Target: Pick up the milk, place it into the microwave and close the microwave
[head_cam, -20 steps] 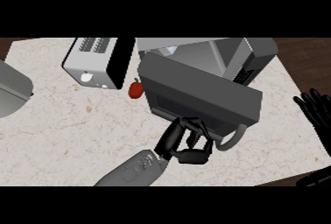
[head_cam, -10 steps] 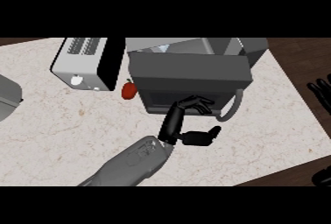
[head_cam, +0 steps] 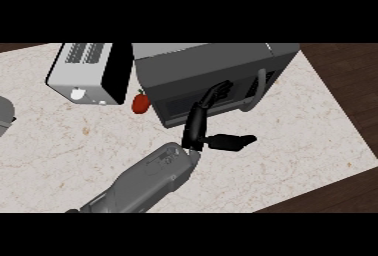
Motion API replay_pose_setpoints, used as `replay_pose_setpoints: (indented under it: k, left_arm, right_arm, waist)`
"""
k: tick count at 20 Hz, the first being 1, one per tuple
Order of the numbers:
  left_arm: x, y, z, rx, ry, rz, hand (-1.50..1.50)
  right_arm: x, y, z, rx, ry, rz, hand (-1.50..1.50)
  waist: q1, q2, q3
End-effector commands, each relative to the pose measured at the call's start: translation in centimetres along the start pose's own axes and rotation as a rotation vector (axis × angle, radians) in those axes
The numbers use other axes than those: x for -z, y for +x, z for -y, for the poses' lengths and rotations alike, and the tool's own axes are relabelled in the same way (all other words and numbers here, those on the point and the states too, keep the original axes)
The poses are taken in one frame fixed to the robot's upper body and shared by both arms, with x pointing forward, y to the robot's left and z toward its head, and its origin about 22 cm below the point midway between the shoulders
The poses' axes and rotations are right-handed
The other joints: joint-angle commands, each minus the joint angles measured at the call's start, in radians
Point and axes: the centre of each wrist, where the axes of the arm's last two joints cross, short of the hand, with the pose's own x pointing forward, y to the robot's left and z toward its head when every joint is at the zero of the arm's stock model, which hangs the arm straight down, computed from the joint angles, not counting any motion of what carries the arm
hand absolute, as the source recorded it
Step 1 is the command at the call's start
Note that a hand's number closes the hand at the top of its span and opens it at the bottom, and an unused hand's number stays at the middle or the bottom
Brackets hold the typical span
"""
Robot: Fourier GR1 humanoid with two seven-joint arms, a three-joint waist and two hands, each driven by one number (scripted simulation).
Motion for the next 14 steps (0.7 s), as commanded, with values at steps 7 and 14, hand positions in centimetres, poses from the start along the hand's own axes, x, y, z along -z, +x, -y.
replay_pose_setpoints:
  k: [7,14]
  left_arm:
    - [2.4,1.7,-0.1,-0.044,0.106,0.011,-1.5]
    - [2.4,1.4,-0.1,-0.043,0.118,0.032,-1.5]
  right_arm:
    - [1.9,0.6,1.1,-0.11,0.016,0.036,1.5]
    - [3.1,1.2,2.2,-0.149,0.018,0.051,1.5]
  waist:
    - [0.003,0.023,0.004]
    - [0.006,0.029,0.002]
